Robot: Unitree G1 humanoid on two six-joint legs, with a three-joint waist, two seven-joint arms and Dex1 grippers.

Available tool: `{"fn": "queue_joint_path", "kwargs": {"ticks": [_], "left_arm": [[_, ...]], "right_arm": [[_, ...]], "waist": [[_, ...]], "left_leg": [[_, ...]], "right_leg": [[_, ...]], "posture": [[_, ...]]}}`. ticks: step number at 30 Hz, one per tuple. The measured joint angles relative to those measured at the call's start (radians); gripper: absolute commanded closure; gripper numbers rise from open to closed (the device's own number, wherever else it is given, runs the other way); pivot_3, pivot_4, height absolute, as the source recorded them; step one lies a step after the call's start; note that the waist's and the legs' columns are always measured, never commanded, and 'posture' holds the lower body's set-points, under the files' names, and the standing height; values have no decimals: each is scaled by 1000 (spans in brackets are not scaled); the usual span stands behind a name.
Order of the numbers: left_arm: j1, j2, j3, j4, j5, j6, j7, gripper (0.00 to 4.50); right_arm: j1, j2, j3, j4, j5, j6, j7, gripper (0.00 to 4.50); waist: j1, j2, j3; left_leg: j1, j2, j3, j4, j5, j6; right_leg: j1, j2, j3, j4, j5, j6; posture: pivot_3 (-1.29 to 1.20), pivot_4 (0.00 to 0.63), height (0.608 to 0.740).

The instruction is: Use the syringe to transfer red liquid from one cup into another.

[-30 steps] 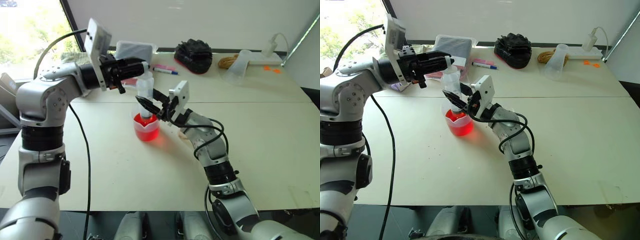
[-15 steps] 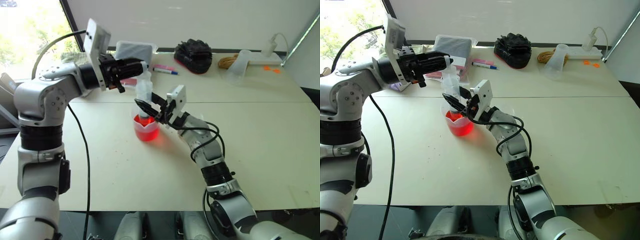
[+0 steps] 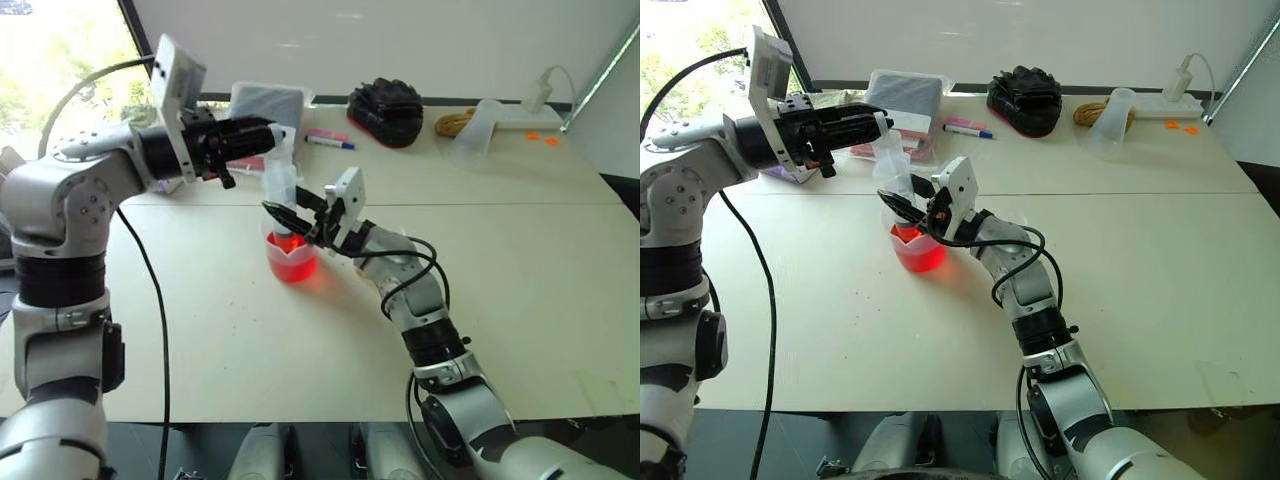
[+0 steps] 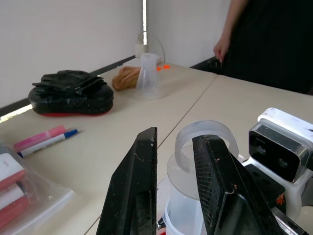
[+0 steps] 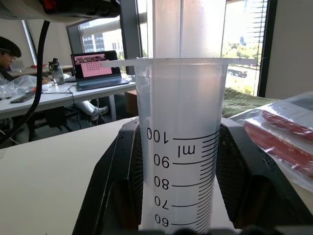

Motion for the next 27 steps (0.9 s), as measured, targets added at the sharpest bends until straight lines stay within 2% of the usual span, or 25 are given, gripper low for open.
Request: {"fn": "queue_joint_path", "kwargs": {"ticks": [19,24,27], "left_arm": [[68,106,51,-60,-76,60,-4,3441],[125,177,123,-71,-79,56,1,3441],[163,183,146,-95,-84,57,10,3441]], "right_arm": [[-82,-23,-63,44,9,13,-14,3048],[-73,-24,-67,-2,22,55,-28,3048],[-73,-28,-78,-40,39,86,-43,3048]], "waist": [[-1,0,0],[-3,0,0],[0,0,0]], "left_leg": [[0,0,0,0,0,0],[0,0,0,-2,0,0],[0,0,0,-1,0,0]], "right_leg": [[0,-1,0,0,0,0],[-1,-1,0,0,0,0],[-1,-2,0,0,0,0]], "posture": [[0,150,740],[0,150,740],[0,150,740]]}}
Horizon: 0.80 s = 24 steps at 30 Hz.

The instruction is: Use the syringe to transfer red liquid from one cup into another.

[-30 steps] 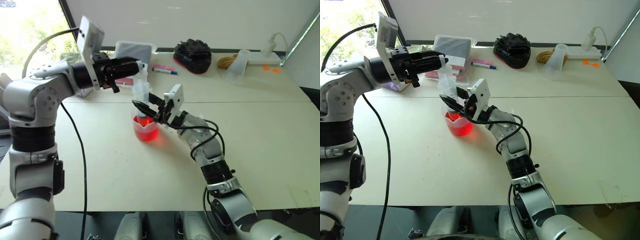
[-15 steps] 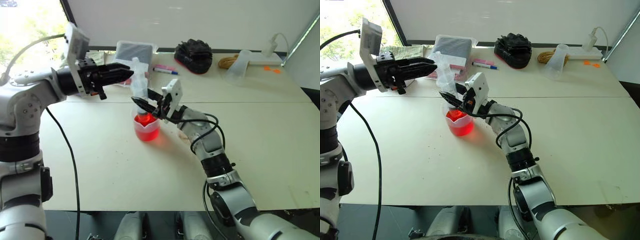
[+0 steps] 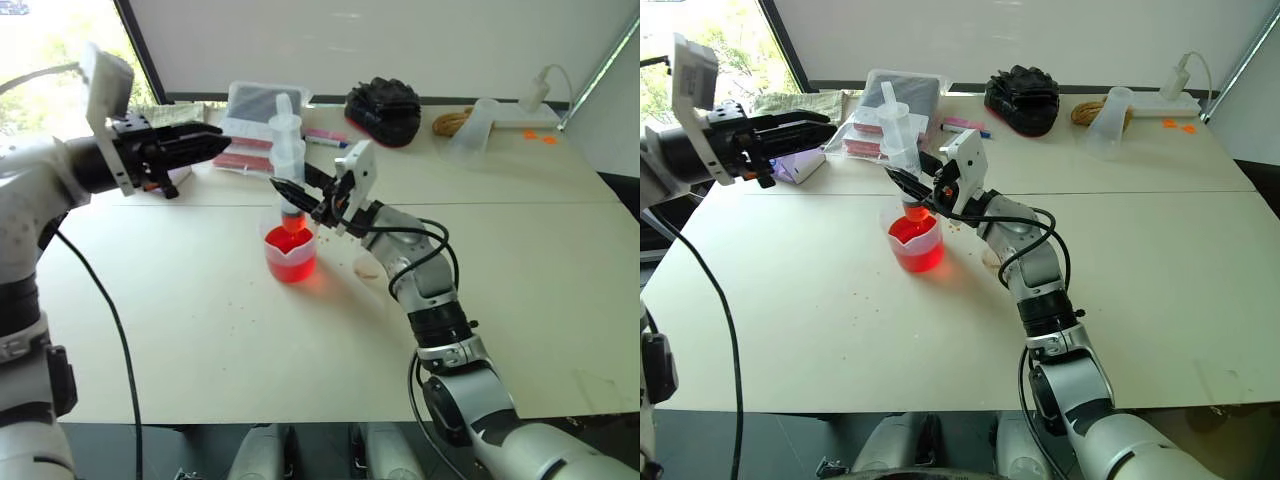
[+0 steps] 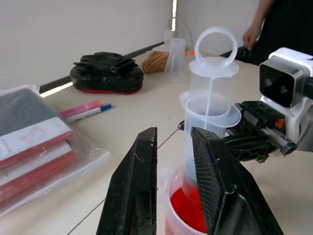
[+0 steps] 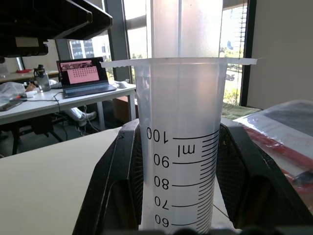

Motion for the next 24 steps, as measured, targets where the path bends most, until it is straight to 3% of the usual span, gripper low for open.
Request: {"fn": "queue_joint_path", "kwargs": {"ticks": [9,15,24], "left_arm": [[97,-46,5,-84,-9,-13,39,3441],[126,-92,-59,-98,-4,-39,53,3441],[94,-144,-111,-83,-4,-58,49,3441]], "right_arm": [[-29,-41,-60,-163,99,163,-71,3048],[-65,-93,-130,-243,183,289,-133,3048],[-88,-284,-248,-357,234,364,-189,3048]], "waist": [[0,0,0],[1,0,0],[4,0,0]], "left_leg": [[0,-1,0,0,0,0],[0,-1,0,0,0,0],[-1,-1,0,0,-3,5]], "right_leg": [[0,-2,0,-1,0,0],[-1,-2,0,-1,0,0],[-1,-2,0,-2,0,0]], "posture": [[0,150,740],[0,150,740],[0,150,740]]}}
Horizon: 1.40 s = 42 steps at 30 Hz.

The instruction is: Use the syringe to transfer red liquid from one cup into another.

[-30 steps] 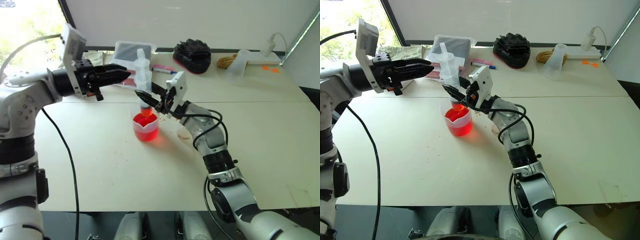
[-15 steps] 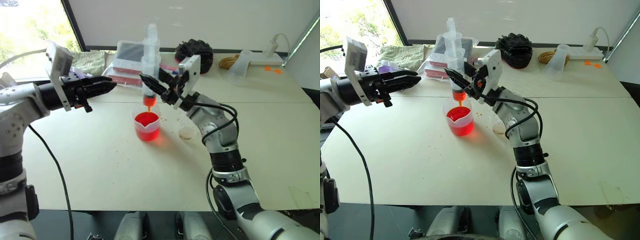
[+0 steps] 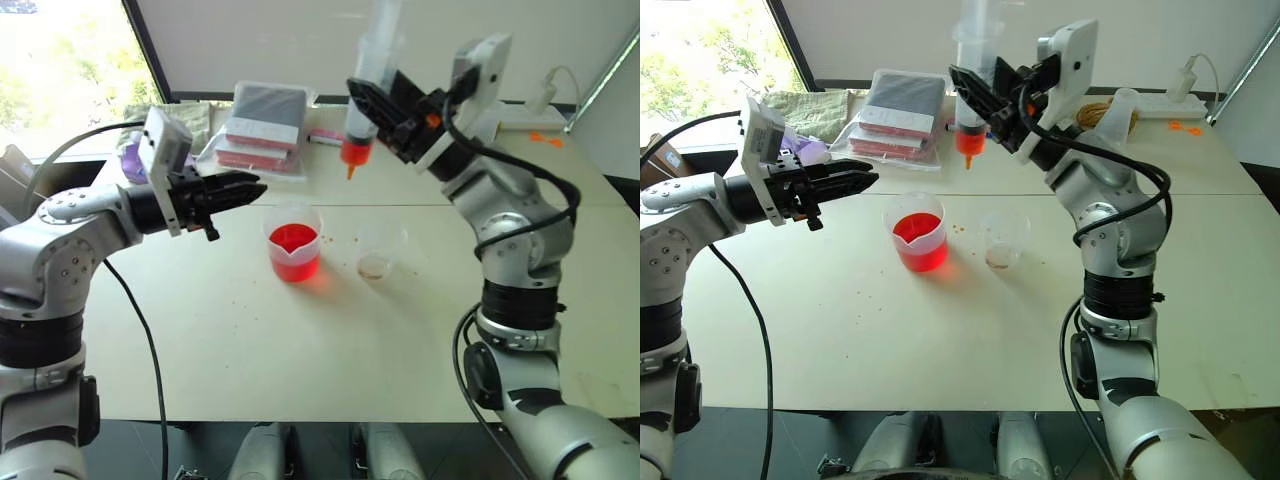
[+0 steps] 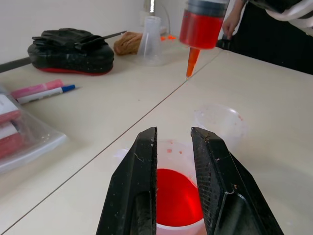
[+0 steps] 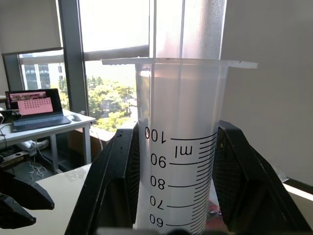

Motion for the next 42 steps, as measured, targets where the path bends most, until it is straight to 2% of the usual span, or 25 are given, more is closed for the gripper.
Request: {"fn": "queue_joint_path", "kwargs": {"ticks": [4,12,20,29,42], "left_arm": [[-47,-9,-11,30,4,-11,-12,3441],[-179,-70,-64,137,23,-34,-54,3441],[-374,-183,-123,302,74,-102,-100,3441],[-515,-300,-193,535,180,-243,-198,3441],[-583,-362,-191,580,186,-249,-259,3441]], "right_arm": [[87,-55,-7,-35,0,17,-7,3048],[236,-60,6,-81,-24,-4,-43,3048],[300,-34,30,-148,-37,-16,-87,3048],[378,-25,63,-231,-37,-17,-101,3048],[434,-26,88,-209,-108,-126,-72,3048]], "waist": [[1,0,0],[6,0,0],[4,0,0],[4,-1,0],[3,-1,0]], "left_leg": [[0,0,1,0,0,0],[-1,0,1,1,0,1],[0,0,1,1,-1,2],[-1,1,1,1,-1,2],[-1,1,0,1,-1,2]], "right_leg": [[0,0,0,0,0,0],[1,1,0,0,0,0],[1,6,0,0,0,0],[1,7,1,0,0,0],[1,8,1,0,0,0]], "posture": [[0,150,740],[0,150,740],[0,150,740],[0,150,740],[0,150,740]]}}
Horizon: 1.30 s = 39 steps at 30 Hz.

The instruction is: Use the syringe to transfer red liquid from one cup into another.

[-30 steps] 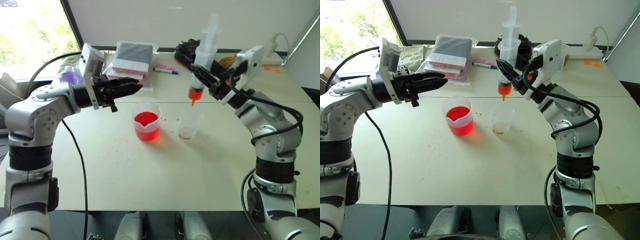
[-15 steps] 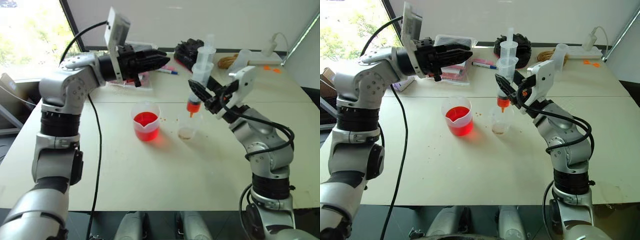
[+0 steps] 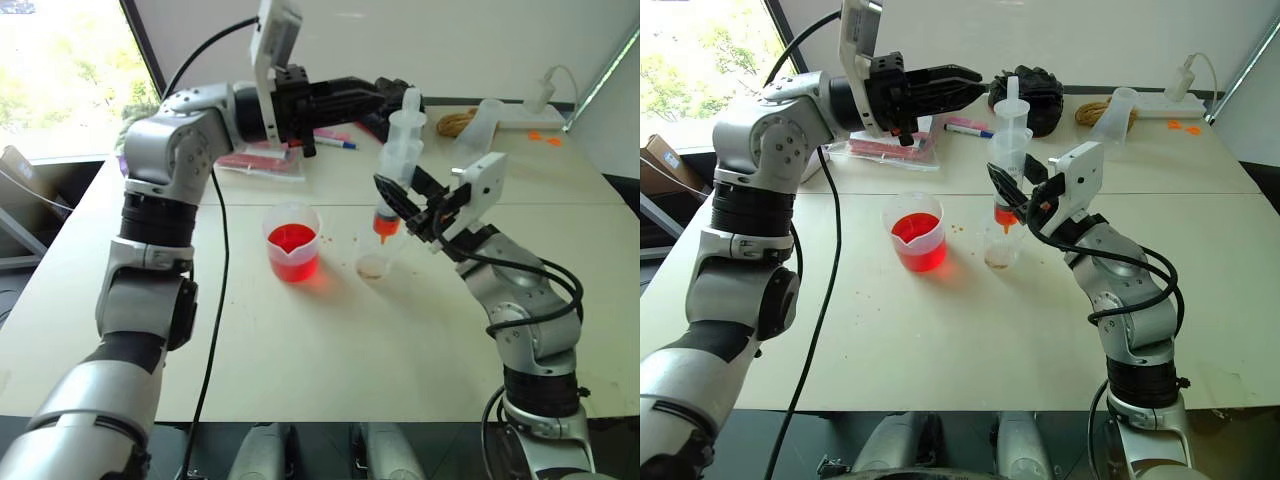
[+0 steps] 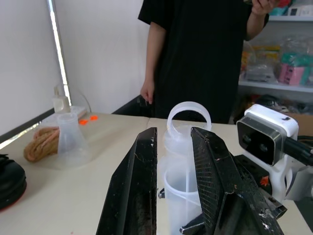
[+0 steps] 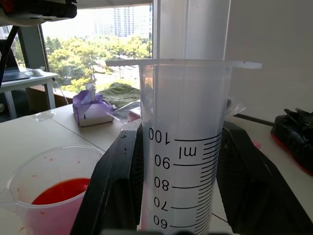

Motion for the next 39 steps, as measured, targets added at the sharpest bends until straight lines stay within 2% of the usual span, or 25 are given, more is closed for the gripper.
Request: {"fn": "queue_joint_path", "kwargs": {"ticks": [27,39], "left_arm": [[-57,-113,-21,162,108,-79,-85,3441],[-27,-117,-43,107,147,-37,-90,3441]], "right_arm": [[0,-8,16,1,-30,-9,9,3048],[1,-8,19,12,-48,-10,14,3048]], "waist": [[1,0,0],[1,0,0]], "left_leg": [[0,0,0,0,0,0],[0,0,0,0,0,0]], "right_leg": [[0,0,0,0,0,0],[0,0,0,0,0,0]], "posture": [[0,150,740],[0,150,740]]}}
